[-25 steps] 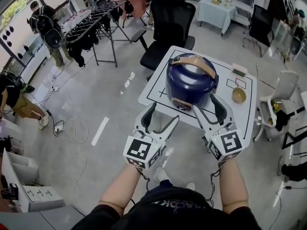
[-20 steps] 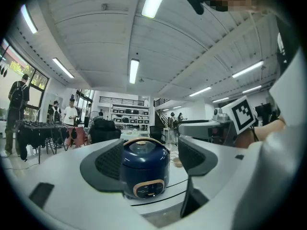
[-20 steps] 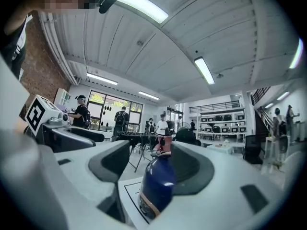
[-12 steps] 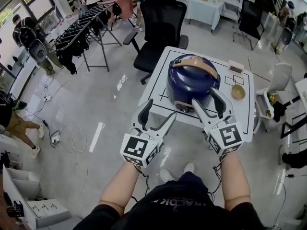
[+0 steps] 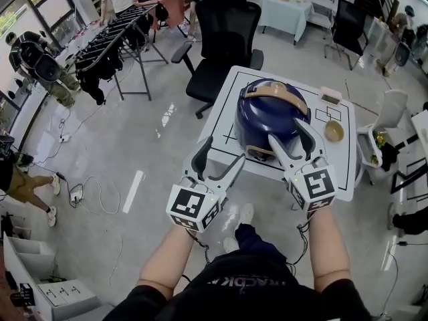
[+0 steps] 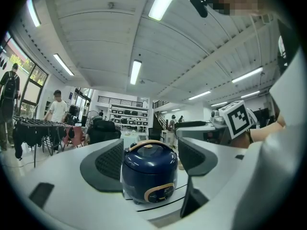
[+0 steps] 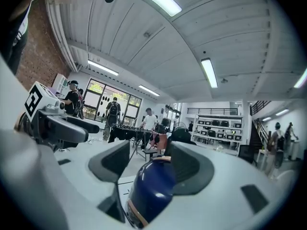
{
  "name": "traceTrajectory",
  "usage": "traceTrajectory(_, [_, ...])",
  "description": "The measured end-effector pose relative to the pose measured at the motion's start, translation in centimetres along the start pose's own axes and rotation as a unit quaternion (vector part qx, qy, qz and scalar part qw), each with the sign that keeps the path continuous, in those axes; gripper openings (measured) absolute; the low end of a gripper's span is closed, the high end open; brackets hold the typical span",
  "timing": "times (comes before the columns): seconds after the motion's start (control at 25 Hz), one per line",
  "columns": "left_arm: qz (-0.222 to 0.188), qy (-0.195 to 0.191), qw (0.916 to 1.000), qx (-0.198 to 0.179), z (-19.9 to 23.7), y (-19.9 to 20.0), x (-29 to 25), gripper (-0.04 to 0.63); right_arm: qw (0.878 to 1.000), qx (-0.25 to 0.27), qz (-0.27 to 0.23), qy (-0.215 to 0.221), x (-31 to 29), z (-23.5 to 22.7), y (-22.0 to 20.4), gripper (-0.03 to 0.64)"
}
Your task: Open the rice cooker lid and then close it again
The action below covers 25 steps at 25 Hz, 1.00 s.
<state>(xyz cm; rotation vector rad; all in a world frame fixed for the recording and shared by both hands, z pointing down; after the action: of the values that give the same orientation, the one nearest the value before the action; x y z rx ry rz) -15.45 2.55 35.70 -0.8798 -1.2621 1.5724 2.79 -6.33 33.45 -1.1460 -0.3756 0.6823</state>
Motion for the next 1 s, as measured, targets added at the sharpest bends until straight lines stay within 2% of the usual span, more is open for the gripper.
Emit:
traceTrajectory(0.36, [0.008,0.0,1.0,-0.002,2.2,0.2,-3.6,0.341,0.999,0.022,0.022,-0.009,-3.4,-2.7,-1.9,0.253])
traceTrajectory(0.56, [0.017,0.0,0.9999,0.002,3.8,0.1,-6.6,0.341,0.996,0.075,0.051,-0.014,-6.3,-4.2,-3.5,0.253])
traceTrajectory(0.76, [0.027,-0.001,0.9996,0.005,5.5,-0.2,-9.7,0.341,0.985,0.144,0.088,-0.017,-9.1,-5.5,-5.5,0.253])
traceTrajectory(1.0, [0.031,-0.007,0.9994,0.01,6.8,-0.4,-13.7,0.341,0.963,0.231,0.142,-0.002,-11.4,-6.9,-7.2,0.253])
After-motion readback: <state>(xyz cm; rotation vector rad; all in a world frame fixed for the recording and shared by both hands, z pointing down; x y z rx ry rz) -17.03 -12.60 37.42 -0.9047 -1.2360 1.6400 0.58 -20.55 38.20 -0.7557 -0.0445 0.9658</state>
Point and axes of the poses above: the fingertips, and each gripper's own axes: x backward along the fingers, z to its left, y out of its top, the point moved 7 cm from there along x, backward along the fingers, and after that the axes turned 9 degrees about x, right-handed, at the moved point
